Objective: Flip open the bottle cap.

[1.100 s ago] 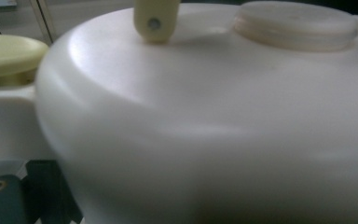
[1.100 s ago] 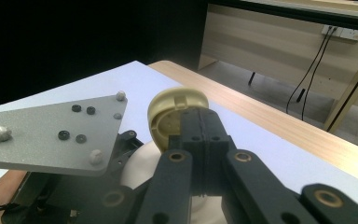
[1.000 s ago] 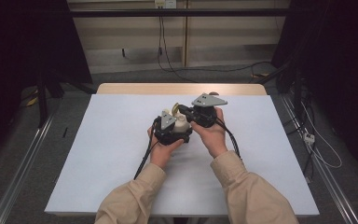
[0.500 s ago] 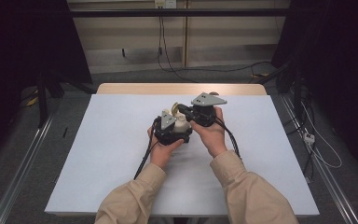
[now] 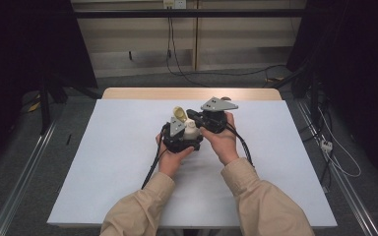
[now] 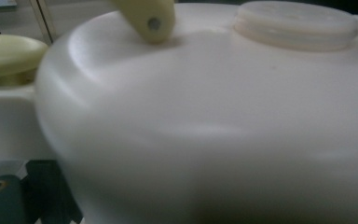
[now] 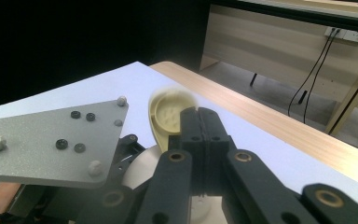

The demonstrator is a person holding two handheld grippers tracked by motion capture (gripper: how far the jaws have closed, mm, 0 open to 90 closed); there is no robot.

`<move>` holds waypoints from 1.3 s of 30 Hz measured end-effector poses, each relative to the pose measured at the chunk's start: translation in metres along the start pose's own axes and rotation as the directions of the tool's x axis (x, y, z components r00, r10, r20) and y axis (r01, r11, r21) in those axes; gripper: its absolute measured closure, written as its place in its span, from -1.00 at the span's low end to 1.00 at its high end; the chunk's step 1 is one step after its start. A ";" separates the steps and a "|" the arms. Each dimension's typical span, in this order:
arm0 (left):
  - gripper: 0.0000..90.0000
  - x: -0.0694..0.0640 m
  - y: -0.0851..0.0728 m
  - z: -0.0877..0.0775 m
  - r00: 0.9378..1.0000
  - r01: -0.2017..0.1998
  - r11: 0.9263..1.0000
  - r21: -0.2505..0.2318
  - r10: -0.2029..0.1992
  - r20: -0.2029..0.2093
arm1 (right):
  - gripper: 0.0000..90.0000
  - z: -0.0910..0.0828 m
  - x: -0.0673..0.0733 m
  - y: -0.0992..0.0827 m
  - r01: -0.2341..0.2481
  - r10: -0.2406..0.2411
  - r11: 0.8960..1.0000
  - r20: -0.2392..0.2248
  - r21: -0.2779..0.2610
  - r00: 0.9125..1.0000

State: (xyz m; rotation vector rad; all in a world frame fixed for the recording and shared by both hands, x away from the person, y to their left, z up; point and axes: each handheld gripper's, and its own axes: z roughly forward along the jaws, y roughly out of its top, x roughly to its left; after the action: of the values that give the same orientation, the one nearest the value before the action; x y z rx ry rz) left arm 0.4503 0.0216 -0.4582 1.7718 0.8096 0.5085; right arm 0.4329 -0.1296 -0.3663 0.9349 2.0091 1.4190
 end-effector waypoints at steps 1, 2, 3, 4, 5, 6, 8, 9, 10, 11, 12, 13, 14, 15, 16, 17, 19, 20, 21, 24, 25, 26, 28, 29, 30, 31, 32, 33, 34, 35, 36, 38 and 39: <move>-0.88 0.000 0.000 0.000 1.000 -0.001 1.000 0.000 0.001 -0.001 | 1.00 0.000 0.000 0.000 -0.001 0.001 1.000 -0.001 0.000 1.000; -0.89 0.000 0.000 0.000 1.000 -0.001 1.000 0.001 0.001 -0.002 | 1.00 0.000 0.000 0.000 0.000 0.000 1.000 -0.006 0.002 1.000; -0.89 0.000 0.000 0.000 1.000 -0.001 1.000 0.001 0.001 -0.002 | 1.00 0.000 0.001 0.000 0.003 -0.003 1.000 -0.004 0.004 1.000; -0.89 0.000 0.000 0.000 1.000 0.000 1.000 0.000 0.000 -0.001 | 1.00 -0.001 0.001 0.000 0.004 -0.004 1.000 -0.005 0.005 1.000; -0.89 0.000 0.000 0.000 1.000 -0.001 1.000 0.000 0.001 0.000 | 1.00 -0.001 0.000 0.000 0.004 -0.004 1.000 -0.010 0.005 1.000; -0.89 0.000 0.000 0.000 1.000 0.000 1.000 -0.001 0.000 0.001 | 1.00 -0.002 0.000 0.000 0.002 -0.002 1.000 -0.007 0.006 1.000; -0.89 0.000 0.000 0.000 1.000 0.001 1.000 -0.002 -0.001 0.003 | 0.98 -0.004 0.000 0.000 -0.003 0.003 1.000 -0.011 0.004 1.000; -0.89 0.000 0.000 0.000 1.000 0.000 1.000 -0.001 0.000 0.003 | 0.95 -0.004 0.000 0.000 -0.001 0.001 1.000 -0.008 0.003 1.000; -0.89 0.000 0.000 0.000 1.000 0.000 1.000 -0.001 0.000 0.004 | 0.92 -0.005 0.000 -0.001 0.000 0.000 1.000 -0.005 0.005 1.000; -0.89 0.001 0.000 0.000 1.000 0.000 1.000 -0.003 0.000 0.005 | 0.90 -0.006 -0.001 -0.002 -0.003 0.004 1.000 -0.012 0.008 1.000; -0.89 0.001 0.000 0.000 1.000 0.001 1.000 -0.002 -0.001 0.008 | 0.86 -0.006 -0.001 -0.002 -0.003 0.003 1.000 -0.010 0.009 1.000; -0.89 0.001 0.000 0.000 1.000 -0.004 1.000 0.002 0.004 0.009 | 0.85 -0.007 -0.001 -0.003 -0.010 0.010 1.000 -0.003 0.009 1.000; -0.89 0.001 0.000 0.000 1.000 -0.006 1.000 0.004 0.006 0.011 | 0.84 -0.008 -0.002 -0.003 -0.013 0.013 1.000 -0.006 0.008 1.000; -0.89 0.002 0.000 -0.001 1.000 -0.006 1.000 0.005 0.006 0.013 | 0.80 -0.009 -0.003 -0.004 -0.016 0.016 1.000 -0.002 0.007 1.000; -0.90 0.002 0.000 -0.001 1.000 -0.007 1.000 0.006 0.007 0.013 | 0.80 -0.010 -0.004 -0.005 -0.021 0.021 1.000 0.002 0.006 1.000; -0.90 0.002 0.000 -0.001 1.000 -0.009 1.000 0.008 0.009 0.014 | 0.79 -0.010 -0.005 -0.006 -0.024 0.024 1.000 -0.001 0.007 1.000; -0.90 0.002 0.000 -0.001 1.000 -0.010 1.000 0.011 0.009 0.017 | 0.75 -0.013 -0.005 -0.007 -0.028 0.028 1.000 0.002 0.005 1.000; -0.90 0.002 0.000 -0.001 1.000 -0.011 1.000 0.013 0.011 0.019 | 0.74 -0.014 -0.006 -0.007 -0.031 0.031 1.000 -0.003 0.007 1.000; -0.90 0.003 0.000 -0.002 1.000 -0.014 1.000 0.014 0.014 0.022 | 0.70 -0.015 -0.006 -0.008 -0.032 0.032 0.999 -0.004 0.005 0.999; -0.90 0.003 0.000 -0.002 1.000 -0.011 1.000 0.019 0.011 0.025 | 0.56 -0.018 -0.006 -0.009 -0.040 0.040 0.999 -0.001 0.005 0.999; -0.90 0.004 0.000 -0.002 1.000 -0.007 1.000 0.024 0.006 0.029 | 0.51 -0.019 -0.006 -0.010 -0.044 0.044 0.999 0.004 0.006 0.999; -0.90 0.004 0.000 -0.002 0.999 -0.003 1.000 0.028 0.002 0.033 | 0.51 -0.020 -0.007 -0.011 -0.042 0.042 0.999 0.006 0.009 0.999; -0.90 0.005 0.000 -0.003 0.999 -0.009 0.999 0.032 0.008 0.037 | 0.37 -0.022 -0.007 -0.013 -0.050 0.050 0.999 0.005 0.010 0.999; -0.90 0.005 0.000 -0.003 0.999 -0.010 0.999 0.034 0.008 0.039 | 0.34 -0.023 -0.007 -0.014 -0.051 0.051 0.999 0.012 0.011 0.999; -0.90 0.005 0.000 -0.003 0.999 -0.010 0.999 0.035 0.008 0.039 | 0.29 -0.024 -0.007 -0.015 -0.060 0.060 0.998 0.011 0.007 0.998; -0.90 0.005 0.000 -0.003 0.999 -0.009 0.999 0.036 0.008 0.039 | 0.21 -0.025 -0.007 -0.016 -0.067 0.067 0.998 0.015 0.008 0.998; -0.90 0.005 0.000 -0.003 0.999 -0.010 0.999 0.037 0.008 0.038 | 0.17 -0.026 -0.008 -0.017 -0.070 0.070 0.997 0.015 0.009 0.997; -0.90 0.005 0.000 -0.003 0.999 -0.010 0.999 0.039 0.008 0.038 | 0.14 -0.028 -0.008 -0.017 -0.076 0.075 0.997 0.011 0.008 0.997; -0.90 0.005 0.000 -0.003 0.999 -0.007 0.999 0.041 0.005 0.040 | 0.05 -0.029 -0.008 -0.018 -0.079 0.079 0.997 0.016 0.007 0.997; -0.90 0.005 0.001 -0.004 0.999 -0.007 0.999 0.043 0.005 0.040 | 0.01 -0.030 -0.008 -0.018 -0.088 0.087 0.996 0.021 0.006 0.996; -0.90 0.005 0.001 -0.004 0.999 -0.009 0.999 0.045 0.007 0.043 | 0.01 -0.031 -0.009 -0.019 -0.085 0.085 0.996 0.014 0.006 0.996; -0.90 0.005 0.001 -0.005 0.999 -0.008 0.999 0.049 0.006 0.045 | -0.09 -0.034 -0.009 -0.019 -0.087 0.087 0.996 0.022 0.001 0.996; -0.90 0.005 0.001 -0.005 0.999 -0.009 0.999 0.052 0.007 0.045 | -0.10 -0.035 -0.010 -0.019 -0.093 0.093 0.996 0.024 -0.002 0.995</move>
State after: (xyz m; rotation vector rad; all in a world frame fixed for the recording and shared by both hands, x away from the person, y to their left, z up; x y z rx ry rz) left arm 0.4506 0.0283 -0.4557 1.8286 0.7912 0.4552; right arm 0.4089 -0.1623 -0.3728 1.0523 1.9702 1.4508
